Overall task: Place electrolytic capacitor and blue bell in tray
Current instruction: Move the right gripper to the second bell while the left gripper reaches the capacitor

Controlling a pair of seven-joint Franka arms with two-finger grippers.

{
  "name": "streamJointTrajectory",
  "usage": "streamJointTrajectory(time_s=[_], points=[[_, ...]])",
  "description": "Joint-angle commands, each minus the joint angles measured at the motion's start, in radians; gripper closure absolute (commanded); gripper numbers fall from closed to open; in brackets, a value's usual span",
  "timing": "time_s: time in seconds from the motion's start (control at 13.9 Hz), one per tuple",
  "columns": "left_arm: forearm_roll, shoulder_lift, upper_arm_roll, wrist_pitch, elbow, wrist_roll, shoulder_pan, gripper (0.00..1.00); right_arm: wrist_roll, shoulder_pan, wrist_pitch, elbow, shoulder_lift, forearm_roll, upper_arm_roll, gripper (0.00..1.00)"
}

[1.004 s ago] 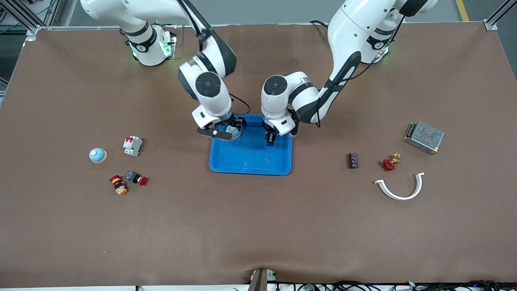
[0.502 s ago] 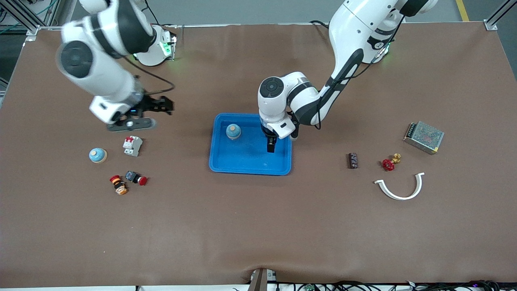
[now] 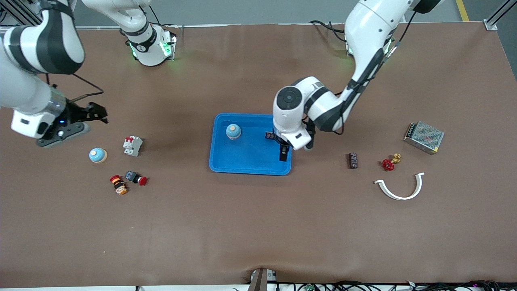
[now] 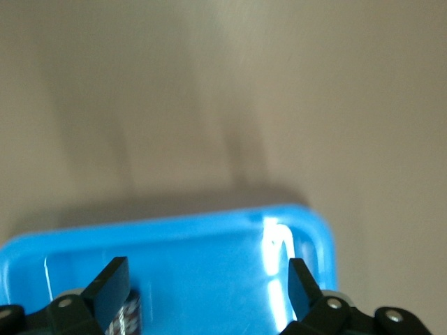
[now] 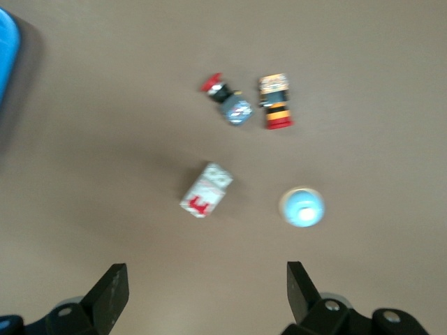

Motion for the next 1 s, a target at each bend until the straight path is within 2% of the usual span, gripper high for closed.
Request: streamJointTrajectory(time_s=[0.0, 0.36, 0.79, 0.93], points=[[-0.027, -0.051, -0.021, -0.044, -0.028, 0.091, 0.062, 0.00, -0.156, -0.091, 0.097, -0.022, 0.044, -0.031, 0.024, 0.00], [-0.032, -0.095, -0.101, -0.095, -0.091, 0.277, 0.229, 0.00, -0.362, -0.208, 0.240, -0.026, 0.147, -0.050, 0.023, 0.00], [-0.032, -0.154, -0.103, -0.141, -0.152, 0.544, 0.320, 0.00, -0.399, -0.244, 0.334, -0.034, 0.236, -0.050, 0.024, 0.00], [-0.032, -0.195, -0.103, -0.162, -0.200, 0.694, 0.354, 0.00, -0.401, -0.246, 0.386, -0.080, 0.241, -0.050, 0.024, 0.00]])
